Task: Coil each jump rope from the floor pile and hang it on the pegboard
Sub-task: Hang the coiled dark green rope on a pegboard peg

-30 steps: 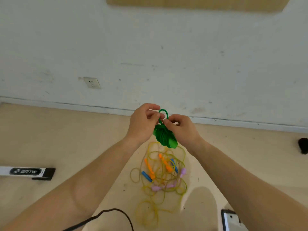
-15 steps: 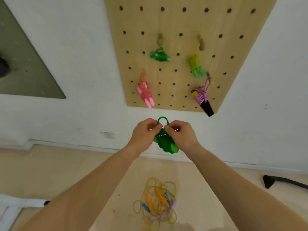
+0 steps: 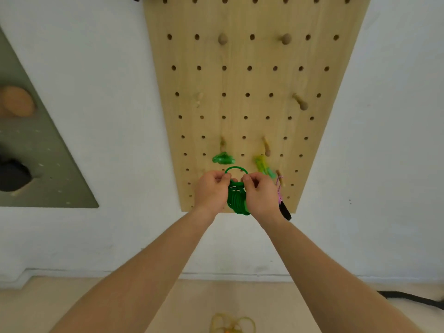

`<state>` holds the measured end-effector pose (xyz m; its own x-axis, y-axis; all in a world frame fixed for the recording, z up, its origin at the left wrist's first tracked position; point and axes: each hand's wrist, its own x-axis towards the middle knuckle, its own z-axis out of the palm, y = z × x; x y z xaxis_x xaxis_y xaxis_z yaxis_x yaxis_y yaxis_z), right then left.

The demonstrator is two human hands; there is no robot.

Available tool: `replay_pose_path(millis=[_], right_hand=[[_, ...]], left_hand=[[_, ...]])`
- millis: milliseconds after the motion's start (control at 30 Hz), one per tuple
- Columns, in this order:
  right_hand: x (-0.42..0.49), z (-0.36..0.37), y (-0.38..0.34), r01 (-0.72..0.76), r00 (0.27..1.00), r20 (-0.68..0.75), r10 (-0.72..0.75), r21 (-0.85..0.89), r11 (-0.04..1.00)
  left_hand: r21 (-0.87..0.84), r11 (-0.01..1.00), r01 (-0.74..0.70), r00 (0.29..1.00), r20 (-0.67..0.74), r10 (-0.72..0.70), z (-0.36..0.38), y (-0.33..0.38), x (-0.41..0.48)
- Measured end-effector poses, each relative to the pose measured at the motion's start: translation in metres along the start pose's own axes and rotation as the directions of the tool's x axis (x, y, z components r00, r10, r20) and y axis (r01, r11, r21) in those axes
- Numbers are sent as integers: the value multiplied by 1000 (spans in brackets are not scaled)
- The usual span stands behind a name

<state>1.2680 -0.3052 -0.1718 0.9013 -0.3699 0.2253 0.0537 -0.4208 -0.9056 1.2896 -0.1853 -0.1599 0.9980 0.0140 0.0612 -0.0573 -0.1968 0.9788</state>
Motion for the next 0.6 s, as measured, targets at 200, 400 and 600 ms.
replay_pose_path(millis=[200, 400, 600], right_hand=[[31, 5, -54, 134, 990, -29, -136, -58, 989], [82, 36, -95, 198, 980, -4, -198, -4, 980], [150, 70, -109, 215, 974, 64, -216, 29, 976]], left_hand=[[63, 991, -115, 990, -75, 120, -28, 33, 36], [-34, 992, -120, 980, -163, 113, -59, 61, 84], [-20, 996, -83, 959, -272, 74, -68, 72, 146]])
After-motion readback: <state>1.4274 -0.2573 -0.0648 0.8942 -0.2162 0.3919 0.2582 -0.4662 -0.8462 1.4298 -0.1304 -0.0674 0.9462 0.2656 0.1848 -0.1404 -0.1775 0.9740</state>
